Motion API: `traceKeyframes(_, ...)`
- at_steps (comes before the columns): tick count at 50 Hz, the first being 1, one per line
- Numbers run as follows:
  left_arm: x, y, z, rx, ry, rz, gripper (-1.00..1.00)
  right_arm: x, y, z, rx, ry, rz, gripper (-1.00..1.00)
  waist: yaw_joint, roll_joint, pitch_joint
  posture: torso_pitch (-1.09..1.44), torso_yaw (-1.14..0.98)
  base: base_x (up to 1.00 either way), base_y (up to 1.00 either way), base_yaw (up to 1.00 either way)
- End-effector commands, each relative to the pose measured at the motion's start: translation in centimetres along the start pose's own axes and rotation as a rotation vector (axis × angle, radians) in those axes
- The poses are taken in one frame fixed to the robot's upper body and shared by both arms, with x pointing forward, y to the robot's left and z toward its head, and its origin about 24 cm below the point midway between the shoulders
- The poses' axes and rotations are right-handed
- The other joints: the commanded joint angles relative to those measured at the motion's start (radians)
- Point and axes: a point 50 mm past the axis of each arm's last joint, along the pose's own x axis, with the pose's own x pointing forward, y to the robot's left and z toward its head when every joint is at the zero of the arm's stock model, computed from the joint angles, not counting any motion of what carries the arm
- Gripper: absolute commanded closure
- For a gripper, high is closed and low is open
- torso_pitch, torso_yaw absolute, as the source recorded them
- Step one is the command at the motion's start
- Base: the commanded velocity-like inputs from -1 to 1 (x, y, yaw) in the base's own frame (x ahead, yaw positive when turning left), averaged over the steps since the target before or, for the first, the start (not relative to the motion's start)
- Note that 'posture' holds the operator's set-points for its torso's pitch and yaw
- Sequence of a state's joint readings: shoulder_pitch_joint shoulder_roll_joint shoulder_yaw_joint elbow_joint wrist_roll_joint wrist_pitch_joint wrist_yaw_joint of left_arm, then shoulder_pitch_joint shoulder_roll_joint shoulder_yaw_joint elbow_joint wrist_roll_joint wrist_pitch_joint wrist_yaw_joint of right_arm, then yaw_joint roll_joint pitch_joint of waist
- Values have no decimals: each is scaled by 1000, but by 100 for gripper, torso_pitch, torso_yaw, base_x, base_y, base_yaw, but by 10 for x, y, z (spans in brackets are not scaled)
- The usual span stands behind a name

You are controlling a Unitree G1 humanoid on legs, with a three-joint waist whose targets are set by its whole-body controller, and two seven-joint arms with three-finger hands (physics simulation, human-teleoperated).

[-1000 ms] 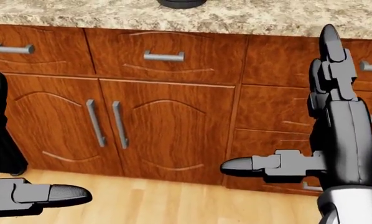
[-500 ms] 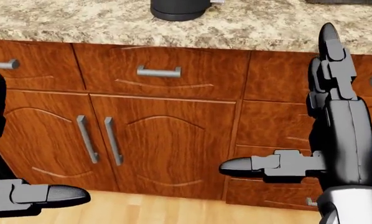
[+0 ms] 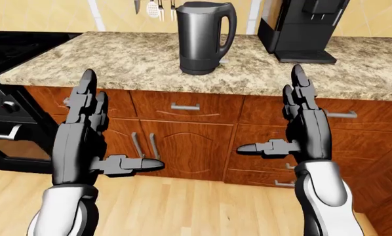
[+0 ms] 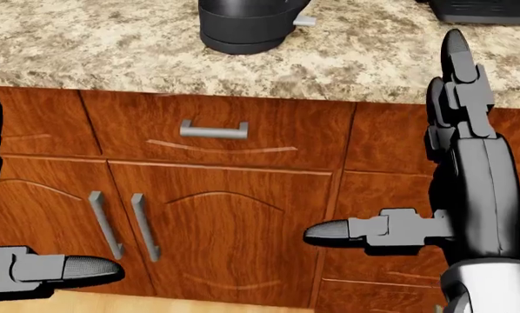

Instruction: Press down the lever to turn on the electric kettle.

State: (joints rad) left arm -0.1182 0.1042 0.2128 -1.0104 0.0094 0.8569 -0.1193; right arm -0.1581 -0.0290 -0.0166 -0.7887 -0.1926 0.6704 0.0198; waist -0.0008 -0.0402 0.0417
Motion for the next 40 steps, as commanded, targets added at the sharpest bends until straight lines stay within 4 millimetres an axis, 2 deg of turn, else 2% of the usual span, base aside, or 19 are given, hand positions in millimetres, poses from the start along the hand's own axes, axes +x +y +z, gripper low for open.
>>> traceKeyframes(1,-2,3,12,22,-78,21,-100,-1,1,16,11,-92,5,-100,1,-8,-16,0,0,24,0,0)
traceKeyframes(4,-1,3,13,22,-79,21,-100,-1,2,16,11,-91,6,-100,-2,13,-15,0,0,24,0,0)
traceKeyframes(8,-1,3,14,22,-80,21,-100,-2,2,16,11,-91,6,-100,-9,62,-2,0,0,24,0,0)
traceKeyframes(10,-1,4,14,23,-80,21,-100,-2,3,16,11,-89,9,-100,-14,111,-15,0,0,24,0,0)
traceKeyframes(11,-1,3,14,24,-81,21,-100,-2,3,17,10,-88,8,-100,-12,150,-31,0,0,25,0,0)
traceKeyframes(12,-1,4,14,24,-80,21,-100,-2,2,17,10,-89,6,-100,-1,103,-19,0,0,25,0,0)
traceKeyframes(13,-1,4,14,24,-80,22,-100,-3,2,17,10,-89,6,-100,-5,124,-12,0,0,23,0,0)
traceKeyframes(14,-1,4,14,24,-81,22,-100,-2,2,17,10,-89,7,-100,4,121,-14,0,0,25,0,0)
traceKeyframes(20,-2,4,13,25,-79,22,-100,-2,2,17,7,-89,7,-100,16,66,-10,0,0,24,0,0)
traceKeyframes(22,-2,4,13,24,-80,22,-100,-2,1,17,7,-89,6,-100,20,35,-11,0,0,25,0,0)
traceKeyframes(24,-2,4,12,24,-79,22,-100,-2,2,17,6,-88,7,-100,20,-24,-29,0,0,24,0,0)
traceKeyframes(25,-2,4,12,24,-79,22,-100,-2,2,17,6,-88,6,-100,9,2,-25,0,0,19,0,0)
traceKeyframes(27,-2,4,12,24,-79,22,-100,-2,1,17,6,-89,5,-100,6,-6,-18,0,0,18,0,0)
traceKeyframes(30,-3,4,12,23,-78,21,-100,-2,1,17,5,-89,4,-100,-2,14,-21,0,0,18,0,0)
traceKeyframes(33,-3,4,12,23,-78,22,-100,-2,0,17,5,-91,4,-100,-5,43,-5,0,0,18,0,0)
traceKeyframes(35,-3,3,12,23,-78,23,-100,-2,1,18,7,-92,7,-100,-9,74,-5,0,0,18,0,0)
traceKeyframes(37,-2,3,11,22,-78,21,-100,-2,0,18,7,-93,4,-100,-12,133,-27,0,0,18,0,0)
traceKeyframes(38,-2,3,11,22,-77,21,-100,-2,0,18,7,-93,4,-100,-2,110,-27,0,0,18,0,0)
traceKeyframes(40,-3,3,11,22,-78,22,-100,-2,0,18,6,-94,5,-100,2,115,-13,0,0,19,0,0)
